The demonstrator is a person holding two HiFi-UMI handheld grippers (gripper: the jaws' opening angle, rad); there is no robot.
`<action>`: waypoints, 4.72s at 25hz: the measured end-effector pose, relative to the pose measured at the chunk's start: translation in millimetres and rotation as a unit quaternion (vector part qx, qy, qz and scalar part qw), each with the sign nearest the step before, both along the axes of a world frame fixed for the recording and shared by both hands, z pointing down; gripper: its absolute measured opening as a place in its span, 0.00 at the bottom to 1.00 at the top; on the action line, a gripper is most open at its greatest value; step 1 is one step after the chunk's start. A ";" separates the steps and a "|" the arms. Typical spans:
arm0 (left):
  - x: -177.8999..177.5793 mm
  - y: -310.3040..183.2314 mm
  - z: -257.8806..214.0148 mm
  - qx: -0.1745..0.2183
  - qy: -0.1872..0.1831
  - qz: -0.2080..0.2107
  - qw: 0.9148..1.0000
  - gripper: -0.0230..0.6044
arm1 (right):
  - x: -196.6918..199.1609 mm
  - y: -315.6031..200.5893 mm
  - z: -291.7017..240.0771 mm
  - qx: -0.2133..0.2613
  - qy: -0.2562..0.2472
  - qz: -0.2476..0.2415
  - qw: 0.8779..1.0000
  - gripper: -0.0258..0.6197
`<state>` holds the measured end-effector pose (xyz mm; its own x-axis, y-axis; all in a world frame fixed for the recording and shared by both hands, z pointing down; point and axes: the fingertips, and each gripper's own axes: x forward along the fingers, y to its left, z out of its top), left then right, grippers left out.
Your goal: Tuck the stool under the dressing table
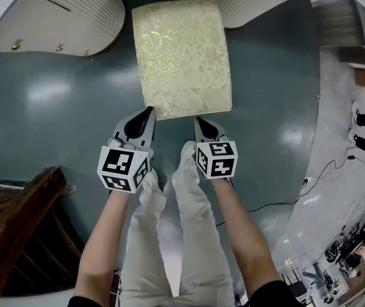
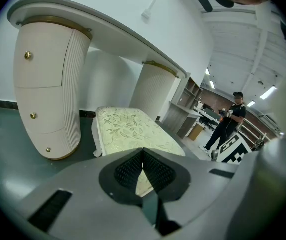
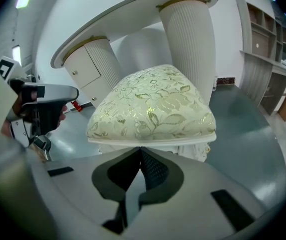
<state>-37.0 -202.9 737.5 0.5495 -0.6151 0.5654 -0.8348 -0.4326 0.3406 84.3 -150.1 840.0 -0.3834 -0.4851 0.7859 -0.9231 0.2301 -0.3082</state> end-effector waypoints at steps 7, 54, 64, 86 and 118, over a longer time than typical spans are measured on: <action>-0.8 -4.9 1.7 0.001 0.001 0.005 1.000 0.06 | -1.1 -6.4 5.5 -0.001 -0.002 0.006 1.000 0.06; 5.3 48.8 22.8 0.006 0.009 -0.015 1.000 0.06 | 8.8 -24.5 10.7 0.038 0.039 -0.042 0.998 0.06; 15.6 68.4 42.6 0.002 0.016 -0.023 1.000 0.06 | 11.5 -25.7 23.8 0.049 0.036 -0.049 0.997 0.06; -17.7 2.5 25.3 0.002 0.018 -0.050 0.999 0.06 | -25.8 -130.6 4.3 0.061 0.026 -0.042 0.997 0.06; -50.0 -5.1 40.8 0.011 0.004 -0.079 0.997 0.06 | -45.6 -226.3 2.2 0.098 0.035 -0.046 0.994 0.07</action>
